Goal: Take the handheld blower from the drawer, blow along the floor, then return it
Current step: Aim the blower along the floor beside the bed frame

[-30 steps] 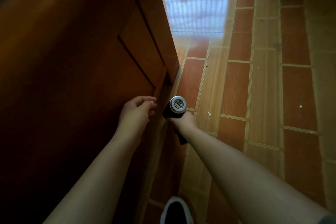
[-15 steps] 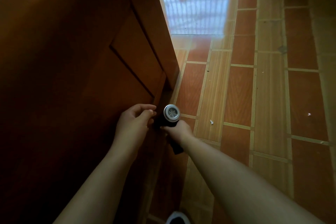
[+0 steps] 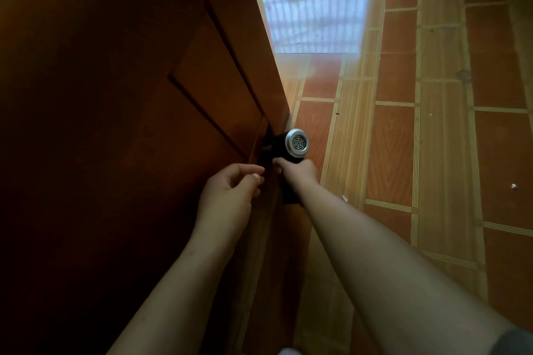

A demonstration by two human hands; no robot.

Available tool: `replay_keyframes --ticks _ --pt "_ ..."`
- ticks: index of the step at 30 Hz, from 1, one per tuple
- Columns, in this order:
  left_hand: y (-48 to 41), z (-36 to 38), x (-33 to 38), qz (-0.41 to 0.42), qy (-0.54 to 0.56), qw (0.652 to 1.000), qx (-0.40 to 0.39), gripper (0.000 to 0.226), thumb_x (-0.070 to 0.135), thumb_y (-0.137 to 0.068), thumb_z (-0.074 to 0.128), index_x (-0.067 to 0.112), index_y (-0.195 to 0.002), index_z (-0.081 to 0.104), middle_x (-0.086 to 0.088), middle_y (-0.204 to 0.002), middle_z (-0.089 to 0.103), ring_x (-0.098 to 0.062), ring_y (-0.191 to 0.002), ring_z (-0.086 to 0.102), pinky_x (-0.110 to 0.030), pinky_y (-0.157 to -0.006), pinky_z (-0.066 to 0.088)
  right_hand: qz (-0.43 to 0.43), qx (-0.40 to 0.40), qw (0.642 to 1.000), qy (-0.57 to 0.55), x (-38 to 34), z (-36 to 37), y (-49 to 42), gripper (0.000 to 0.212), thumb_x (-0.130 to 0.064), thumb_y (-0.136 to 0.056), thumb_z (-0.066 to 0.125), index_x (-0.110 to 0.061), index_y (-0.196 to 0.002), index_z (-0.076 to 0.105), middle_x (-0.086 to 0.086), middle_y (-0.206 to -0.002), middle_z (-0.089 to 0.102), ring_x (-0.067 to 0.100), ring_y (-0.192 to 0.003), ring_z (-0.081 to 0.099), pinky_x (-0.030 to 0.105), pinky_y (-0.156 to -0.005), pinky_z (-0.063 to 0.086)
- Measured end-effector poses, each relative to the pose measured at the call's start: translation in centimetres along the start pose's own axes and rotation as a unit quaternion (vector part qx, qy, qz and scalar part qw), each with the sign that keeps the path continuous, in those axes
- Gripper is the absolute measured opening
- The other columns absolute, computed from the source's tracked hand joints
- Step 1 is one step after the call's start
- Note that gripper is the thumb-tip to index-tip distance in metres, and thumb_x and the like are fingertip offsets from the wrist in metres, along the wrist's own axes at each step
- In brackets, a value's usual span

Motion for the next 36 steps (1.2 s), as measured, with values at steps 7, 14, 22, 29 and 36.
replay_keyframes --ticks 7,14,22,29,36 --pt "4.3 -1.3 -2.1 -0.028 -0.014 0.999 0.009 0.018 0.018 -0.093 0.052 0.029 -0.095 0.068 0.002 -0.097 0.069 -0.012 -0.094 0.063 -0.027 -0.072 0.049 0.034 -0.068 0.997 0.023 4.7 0.3 4.9 0.051 -0.035 -0.072 0.076 -0.009 -0.114 0.061 0.014 -0.11 0.069 0.033 -0.102 0.066 0.048 -0.094 0.053" --pt "13.2 -5.4 -4.4 -0.036 -0.02 0.998 0.046 0.02 0.017 -0.093 0.052 0.019 -0.104 0.069 -0.002 -0.101 0.069 -0.015 -0.094 0.062 -0.027 -0.071 0.046 0.019 -0.143 0.987 0.065 11.1 0.9 12.2 0.035 -0.027 -0.075 0.073 -0.009 -0.103 0.062 0.013 -0.077 0.068 0.031 -0.068 0.068 0.044 -0.074 0.059" --pt "19.4 -8.9 -9.2 0.003 -0.079 0.993 0.087 0.022 0.022 -0.095 0.05 0.024 -0.109 0.067 0.006 -0.105 0.067 -0.006 -0.094 0.061 -0.019 -0.068 0.045 0.049 -0.178 0.98 0.07 17.8 3.2 19.6 0.023 -0.029 -0.08 0.07 -0.015 -0.094 0.059 0.012 -0.081 0.067 0.028 -0.068 0.065 0.04 -0.073 0.056" --pt "24.8 -9.4 -17.8 0.019 -0.089 0.993 0.073 0.023 0.018 -0.093 0.051 0.021 -0.11 0.067 0.005 -0.099 0.068 0.0 -0.086 0.061 -0.006 -0.056 0.042 0.058 -0.237 0.964 0.107 27.1 6.6 24.2 0.036 -0.032 -0.074 0.073 -0.014 -0.103 0.06 0.012 -0.092 0.065 0.031 -0.081 0.065 0.043 -0.081 0.056" --pt "28.3 -13.4 -19.7 0.015 -0.096 0.991 0.093 0.02 0.02 -0.092 0.054 0.023 -0.106 0.068 0.008 -0.1 0.067 -0.002 -0.088 0.06 -0.017 -0.066 0.041 0.125 -0.28 0.943 0.13 35.7 10.5 30.0 0.077 -0.047 -0.052 0.073 -0.01 -0.119 0.058 0.019 -0.113 0.067 0.04 -0.104 0.066 0.054 -0.093 0.053"
Point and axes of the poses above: each hand's wrist, its own y-axis away from the middle knuckle, its own z-axis out of the palm, x = y × z, the point moved 2 cm from there along -y, towards the middle knuckle
